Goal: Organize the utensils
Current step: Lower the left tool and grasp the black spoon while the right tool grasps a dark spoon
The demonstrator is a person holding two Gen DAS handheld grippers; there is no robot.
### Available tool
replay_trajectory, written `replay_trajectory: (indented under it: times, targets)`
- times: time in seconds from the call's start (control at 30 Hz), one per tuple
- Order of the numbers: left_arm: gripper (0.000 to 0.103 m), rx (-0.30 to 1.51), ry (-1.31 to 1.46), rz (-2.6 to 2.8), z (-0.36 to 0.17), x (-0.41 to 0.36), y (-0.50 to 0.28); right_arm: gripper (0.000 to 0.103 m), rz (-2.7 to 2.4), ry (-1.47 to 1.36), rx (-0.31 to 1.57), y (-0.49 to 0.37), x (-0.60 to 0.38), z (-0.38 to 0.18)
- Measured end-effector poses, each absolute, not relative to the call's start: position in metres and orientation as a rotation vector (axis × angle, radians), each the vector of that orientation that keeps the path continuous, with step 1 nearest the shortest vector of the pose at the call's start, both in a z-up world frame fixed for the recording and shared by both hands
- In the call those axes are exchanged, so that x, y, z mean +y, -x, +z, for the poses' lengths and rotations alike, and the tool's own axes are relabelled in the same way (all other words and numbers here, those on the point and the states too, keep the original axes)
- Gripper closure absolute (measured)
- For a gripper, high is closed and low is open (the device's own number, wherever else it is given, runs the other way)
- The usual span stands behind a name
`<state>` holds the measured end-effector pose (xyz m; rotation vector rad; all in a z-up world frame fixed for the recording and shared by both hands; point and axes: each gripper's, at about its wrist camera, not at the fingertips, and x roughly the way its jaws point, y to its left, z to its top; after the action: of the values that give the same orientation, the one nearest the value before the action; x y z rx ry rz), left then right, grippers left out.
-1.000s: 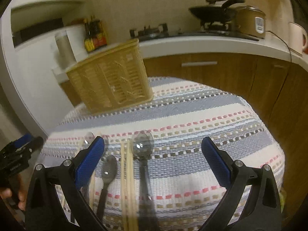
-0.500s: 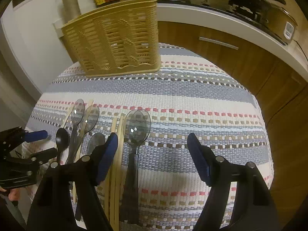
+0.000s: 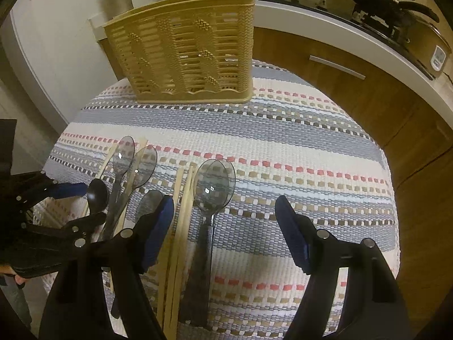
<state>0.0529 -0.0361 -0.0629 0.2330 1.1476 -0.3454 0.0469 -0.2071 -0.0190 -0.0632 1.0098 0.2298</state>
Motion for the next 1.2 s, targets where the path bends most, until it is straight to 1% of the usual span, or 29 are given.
replay_trajectory:
  times: [0.07,0.1,0.13,0.23,0.4,0.43,0.5,0.6,0.87,1.0,1.2]
  targets:
    - [0.057,1.149,-0.228,-0.345,-0.063,-0.037,-0.057,0.033,0.256,0.034,1.036,-0.050,-0.208,-0.019]
    - [0.061,1.148,-0.229,-0.343,-0.063,-0.037,-0.057,0.033,0.268,0.019,1.049,-0.051,-0.209,-0.019]
    - [0.067,1.144,-0.233,-0.339,-0.063,-0.037,-0.059,0.033,0.282,0.004,1.062,-0.052,-0.209,-0.020]
    - [0.068,1.140,-0.220,-0.348,-0.062,-0.039,-0.063,0.034,0.323,-0.019,1.098,-0.054,-0.206,-0.021]
    - [0.068,1.117,-0.152,-0.370,-0.056,-0.029,-0.056,0.047,0.322,-0.065,1.156,-0.065,-0.211,-0.025]
    - [0.068,1.105,-0.143,-0.370,-0.053,-0.026,-0.056,0.048,0.317,-0.078,1.166,-0.068,-0.213,-0.026]
    - [0.068,1.084,-0.121,-0.380,-0.045,-0.017,-0.054,0.054,0.316,-0.116,1.189,-0.075,-0.219,-0.026]
    - [0.068,1.062,-0.098,-0.396,-0.035,-0.006,-0.050,0.059,0.300,-0.133,1.211,-0.081,-0.223,-0.024]
    - [0.068,1.018,-0.073,-0.392,-0.020,0.012,-0.049,0.060,0.329,-0.097,1.246,-0.082,-0.202,-0.029]
    - [0.068,1.009,-0.066,-0.385,-0.024,0.014,-0.046,0.060,0.442,-0.144,1.315,-0.072,-0.181,-0.037]
    - [0.068,1.000,-0.057,-0.390,-0.023,0.025,-0.045,0.060,0.454,-0.101,1.371,-0.055,-0.154,-0.046]
